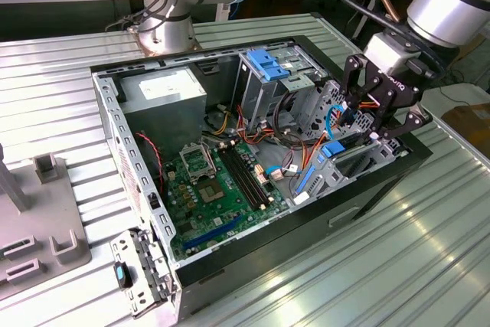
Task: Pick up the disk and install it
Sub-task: 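Insert the first disk wire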
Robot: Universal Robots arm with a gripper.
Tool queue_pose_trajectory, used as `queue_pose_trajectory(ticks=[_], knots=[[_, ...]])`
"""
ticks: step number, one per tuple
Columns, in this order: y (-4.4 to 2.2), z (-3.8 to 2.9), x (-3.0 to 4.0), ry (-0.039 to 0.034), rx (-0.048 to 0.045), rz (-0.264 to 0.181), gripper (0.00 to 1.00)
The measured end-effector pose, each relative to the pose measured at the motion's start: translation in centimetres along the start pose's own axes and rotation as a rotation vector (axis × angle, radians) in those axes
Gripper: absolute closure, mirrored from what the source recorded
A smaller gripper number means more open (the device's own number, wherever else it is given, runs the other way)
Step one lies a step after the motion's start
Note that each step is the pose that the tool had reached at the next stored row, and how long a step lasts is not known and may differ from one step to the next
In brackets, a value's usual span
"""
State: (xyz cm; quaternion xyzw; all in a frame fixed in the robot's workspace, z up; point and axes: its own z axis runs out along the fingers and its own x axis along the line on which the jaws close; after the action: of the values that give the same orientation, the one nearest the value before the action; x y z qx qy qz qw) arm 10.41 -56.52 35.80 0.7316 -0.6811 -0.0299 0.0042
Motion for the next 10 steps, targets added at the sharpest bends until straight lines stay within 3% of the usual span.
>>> queue_pose_trajectory(ticks=[8, 10], knots=[[0.0, 0.06, 0.0, 0.0, 0.0, 0.0, 0.5], [-0.41, 0.05, 0.0, 0.0, -0.0003, 0.0, 0.5]])
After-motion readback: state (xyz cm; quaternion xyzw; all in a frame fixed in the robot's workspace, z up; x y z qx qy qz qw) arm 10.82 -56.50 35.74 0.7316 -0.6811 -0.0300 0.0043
